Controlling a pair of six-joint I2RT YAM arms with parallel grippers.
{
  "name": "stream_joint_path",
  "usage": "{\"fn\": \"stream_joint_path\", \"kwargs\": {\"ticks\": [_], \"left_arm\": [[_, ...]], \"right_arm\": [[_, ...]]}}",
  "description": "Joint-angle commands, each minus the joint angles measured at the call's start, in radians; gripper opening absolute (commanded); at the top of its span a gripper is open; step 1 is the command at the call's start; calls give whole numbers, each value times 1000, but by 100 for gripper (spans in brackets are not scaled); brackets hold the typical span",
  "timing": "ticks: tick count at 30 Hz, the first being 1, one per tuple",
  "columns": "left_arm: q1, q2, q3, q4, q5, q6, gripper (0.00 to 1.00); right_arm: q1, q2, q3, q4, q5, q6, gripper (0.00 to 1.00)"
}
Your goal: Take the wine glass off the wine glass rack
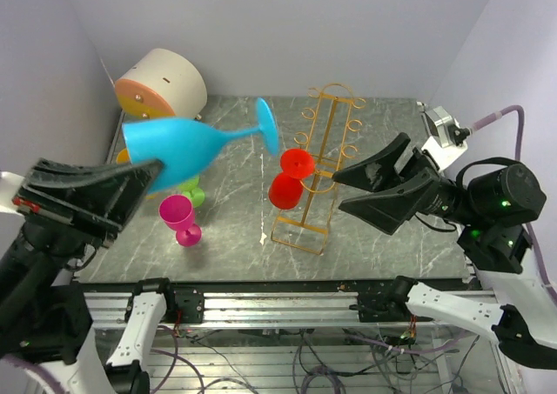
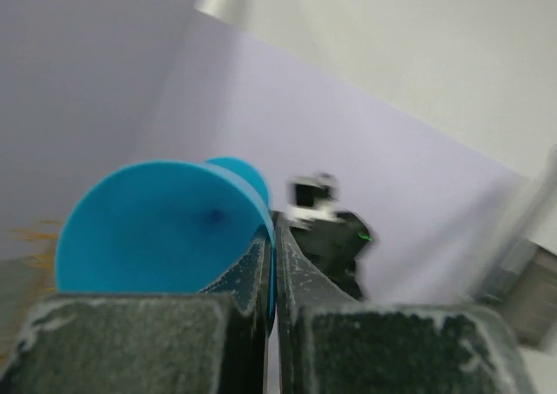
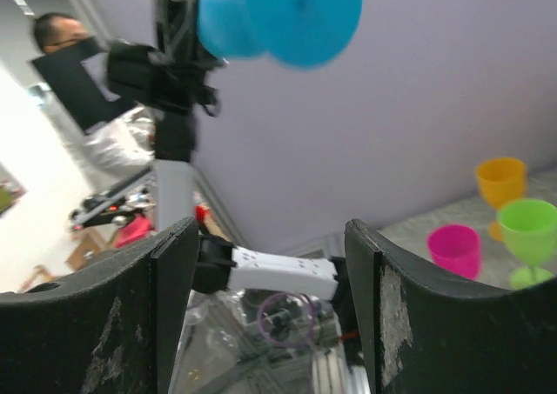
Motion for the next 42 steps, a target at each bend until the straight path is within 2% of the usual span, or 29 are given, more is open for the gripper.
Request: {"fn": "stream_joint_path", "kwargs": {"ticks": [1, 4, 7, 11, 17, 20, 27, 42], "left_arm": [[5, 149, 303, -794, -235, 549, 7], [6, 247, 471, -1130, -514, 770, 7], [6, 297, 485, -1323, -786, 879, 7], [-7, 288, 368, -1402, -1103, 916, 7], [-9, 244, 122, -1399, -1325, 933, 7], [-12, 229, 16, -1372, -1371, 935, 8], [-12, 200, -224, -1233, -1355, 931, 7], [-12, 328, -392, -946, -1277, 919, 7]], "right_arm": [[3, -27, 32, -289, 167, -143, 66], [1, -32, 46, -350, 204, -167, 65], [3, -33, 38, -372, 216, -180, 64], [3, -36, 36, -375, 188, -189, 64], [2, -44, 45, -371, 184, -192, 63], [2, -50, 34, -365, 184, -193, 63], [2, -42, 27, -354, 137, -182, 61], [2, -114, 26, -404, 142, -162, 60]]}}
